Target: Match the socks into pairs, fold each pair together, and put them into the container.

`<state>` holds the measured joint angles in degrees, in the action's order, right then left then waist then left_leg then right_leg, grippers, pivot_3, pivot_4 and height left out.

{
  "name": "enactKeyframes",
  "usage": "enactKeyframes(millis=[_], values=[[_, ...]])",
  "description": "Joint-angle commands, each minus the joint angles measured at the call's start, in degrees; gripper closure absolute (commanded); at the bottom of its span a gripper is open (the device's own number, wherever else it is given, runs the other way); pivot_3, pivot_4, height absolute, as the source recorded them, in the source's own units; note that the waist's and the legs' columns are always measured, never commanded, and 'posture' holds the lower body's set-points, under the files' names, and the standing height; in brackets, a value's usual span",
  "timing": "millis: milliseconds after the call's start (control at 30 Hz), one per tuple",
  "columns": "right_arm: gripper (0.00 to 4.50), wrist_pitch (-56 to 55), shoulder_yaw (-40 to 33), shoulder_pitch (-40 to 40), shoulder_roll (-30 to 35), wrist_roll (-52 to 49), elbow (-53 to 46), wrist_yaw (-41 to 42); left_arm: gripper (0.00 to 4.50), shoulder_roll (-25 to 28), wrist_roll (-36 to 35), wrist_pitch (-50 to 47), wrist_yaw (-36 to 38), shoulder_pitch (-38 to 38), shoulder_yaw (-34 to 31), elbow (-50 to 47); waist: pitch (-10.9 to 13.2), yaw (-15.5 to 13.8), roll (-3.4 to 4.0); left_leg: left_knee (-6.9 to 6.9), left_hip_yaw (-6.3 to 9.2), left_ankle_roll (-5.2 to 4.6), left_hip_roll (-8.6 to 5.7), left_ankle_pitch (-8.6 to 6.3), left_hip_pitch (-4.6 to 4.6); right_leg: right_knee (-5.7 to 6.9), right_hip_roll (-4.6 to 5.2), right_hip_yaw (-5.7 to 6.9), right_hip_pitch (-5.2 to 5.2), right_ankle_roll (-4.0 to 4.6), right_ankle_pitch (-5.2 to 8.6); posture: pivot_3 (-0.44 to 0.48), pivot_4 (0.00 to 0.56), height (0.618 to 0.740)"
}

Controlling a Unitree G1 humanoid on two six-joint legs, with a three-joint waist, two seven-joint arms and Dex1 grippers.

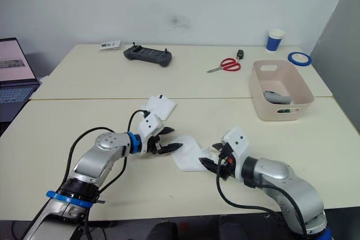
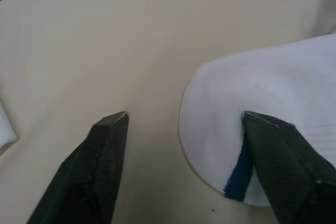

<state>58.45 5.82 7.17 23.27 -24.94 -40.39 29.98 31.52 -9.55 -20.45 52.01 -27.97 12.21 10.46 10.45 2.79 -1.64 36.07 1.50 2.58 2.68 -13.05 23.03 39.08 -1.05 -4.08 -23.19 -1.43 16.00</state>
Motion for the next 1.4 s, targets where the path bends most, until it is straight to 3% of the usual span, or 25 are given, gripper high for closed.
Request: enactKeyframes(millis=[33, 233, 300, 600, 833, 1133, 1233, 1400], values=[[1.15, -0.2, -0.9, -0.4, 0.6, -1.2, -2.5, -1.1, 2.15, -0.4, 1.0, -0.2, 2.3, -1.4, 1.4, 1.0, 0.0, 0.0, -0.01, 0.0, -0.04, 0.0, -0.03, 0.0, 0.0, -0.01, 0.02, -0.03, 0.01, -0.01, 0.0, 0.0, 0.15, 0.74], [1.15, -2.4, -1.2, 0.1, 0.7, -0.1, 1.1, -3.0, 4.08, -0.1, -0.1, -0.5, 4.6, 0.1, 0.7, -1.8, 0.0, 0.0, -0.01, 0.0, 0.0, 0.0, -0.01, 0.0, 0.0, -0.01, 0.01, 0.0, 0.01, -0.01, 0.0, 0.0, 0.15, 0.74], [1.15, -3.5, -0.8, 0.9, 0.7, 0.9, 3.1, -3.9, 4.46, 0.6, -0.4, 0.5, 4.7, 1.1, -0.3, -2.9, 0.0, 0.1, -0.01, 0.0, -0.01, 0.0, -0.01, 0.0, 0.0, -0.01, 0.02, -0.01, 0.01, -0.01, 0.0, 0.0, 0.15, 0.74], [1.15, -7.5, 0.7, 3.8, 0.6, 2.9, 8.2, -3.6, 4.46, 2.4, -8.0, 5.3, 5.2, 9.3, -10.2, -14.1, 0.0, 0.2, 0.0, -0.03, 0.01, 0.0, 0.05, 0.0, 0.02, -0.03, 0.01, 0.0, -0.03, 0.0, 0.01, 0.0, 0.15, 0.74], [1.15, -7.8, 1.6, 5.0, -0.6, 2.1, 11.3, -2.2, 4.46, 4.3, -14.9, 3.2, 3.7, 21.7, -18.6, -28.2, 0.0, 0.4, 0.0, -0.03, -0.04, 0.0, 0.05, 0.0, -0.01, -0.04, 0.05, -0.04, -0.01, 0.0, 0.01, 0.0, 0.15, 0.74], [1.15, -6.7, 6.6, 10.5, -4.1, 1.5, 19.9, 1.1, 4.46, 5.9, -15.3, 7.7, 5.5, 30.9, -19.7, -32.2, 0.0, 0.3, 0.0, -0.01, -0.08, 0.0, 0.03, 0.0, -0.03, -0.03, 0.06, -0.05, 0.0, 0.03, 0.0, 0.0, 0.15, 0.74], [1.8, -8.4, 7.8, 11.3, -4.4, 2.7, 21.7, 1.6, 4.5, 6.3, -15.4, 9.1, 6.2, 32.5, -19.6, -32.6, 0.0, 0.2, 0.0, -0.02, -0.06, 0.0, 0.04, 0.0, -0.03, -0.04, 0.06, -0.03, 0.0, 0.03, 0.01, 0.0, 0.15, 0.74], [3.59, -9.0, 7.0, 10.8, -4.9, 2.6, 21.3, 1.3, 4.5, 6.7, -14.3, 13.1, 6.9, 33.1, -19.5, -32.0, 0.0, 0.3, 0.0, -0.03, -0.06, 0.0, 0.05, 0.0, -0.03, -0.05, 0.06, -0.03, -0.02, 0.05, 0.01, 0.0, 0.15, 0.74]])
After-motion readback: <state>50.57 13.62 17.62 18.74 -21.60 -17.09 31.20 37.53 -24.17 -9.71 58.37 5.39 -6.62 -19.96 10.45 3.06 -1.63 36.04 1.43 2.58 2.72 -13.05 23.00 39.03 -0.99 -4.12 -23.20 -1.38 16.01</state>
